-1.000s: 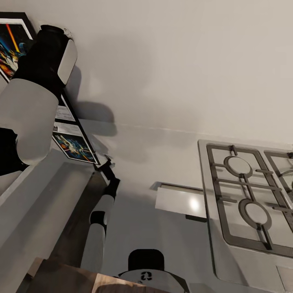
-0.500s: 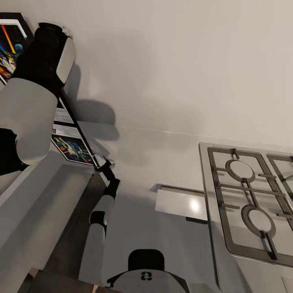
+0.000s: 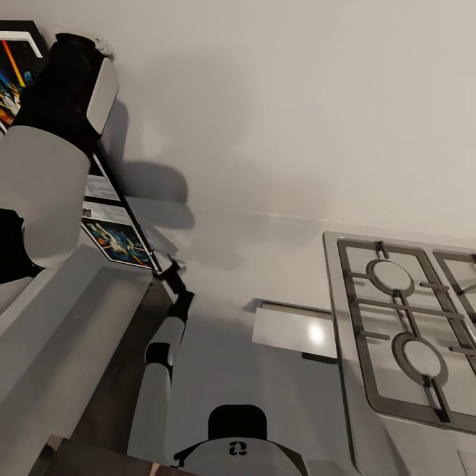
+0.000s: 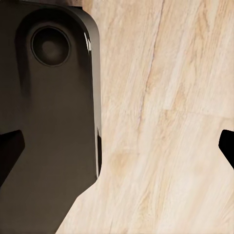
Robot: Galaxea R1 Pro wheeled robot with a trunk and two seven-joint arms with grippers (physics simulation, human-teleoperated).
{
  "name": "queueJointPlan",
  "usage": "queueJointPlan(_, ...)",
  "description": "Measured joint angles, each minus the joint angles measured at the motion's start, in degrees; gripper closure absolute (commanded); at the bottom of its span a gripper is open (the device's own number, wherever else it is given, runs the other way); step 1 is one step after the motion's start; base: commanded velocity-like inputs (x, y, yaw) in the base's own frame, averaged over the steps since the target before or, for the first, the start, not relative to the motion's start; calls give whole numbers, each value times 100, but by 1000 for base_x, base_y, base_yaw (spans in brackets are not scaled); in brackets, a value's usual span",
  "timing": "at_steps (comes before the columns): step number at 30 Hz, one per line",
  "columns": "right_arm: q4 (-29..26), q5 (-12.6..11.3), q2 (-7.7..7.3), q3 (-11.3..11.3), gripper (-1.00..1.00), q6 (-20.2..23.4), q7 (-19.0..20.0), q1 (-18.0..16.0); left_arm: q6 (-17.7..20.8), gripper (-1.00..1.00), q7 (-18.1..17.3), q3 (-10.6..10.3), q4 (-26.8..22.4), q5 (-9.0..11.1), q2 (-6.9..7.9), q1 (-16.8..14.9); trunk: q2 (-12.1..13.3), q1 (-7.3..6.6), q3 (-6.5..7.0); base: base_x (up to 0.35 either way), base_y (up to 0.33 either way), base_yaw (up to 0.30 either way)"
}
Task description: Pick up the poster from the kitchen countertop and hang it on one of the wall nails in the kitchen.
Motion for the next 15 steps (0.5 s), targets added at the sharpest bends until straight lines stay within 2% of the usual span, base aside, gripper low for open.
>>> queueJointPlan(15,-1,0,0,1,-100,-6,0,1,-15,-100,16,12,1,-36,88,2,0,0,-35,0,0,0)
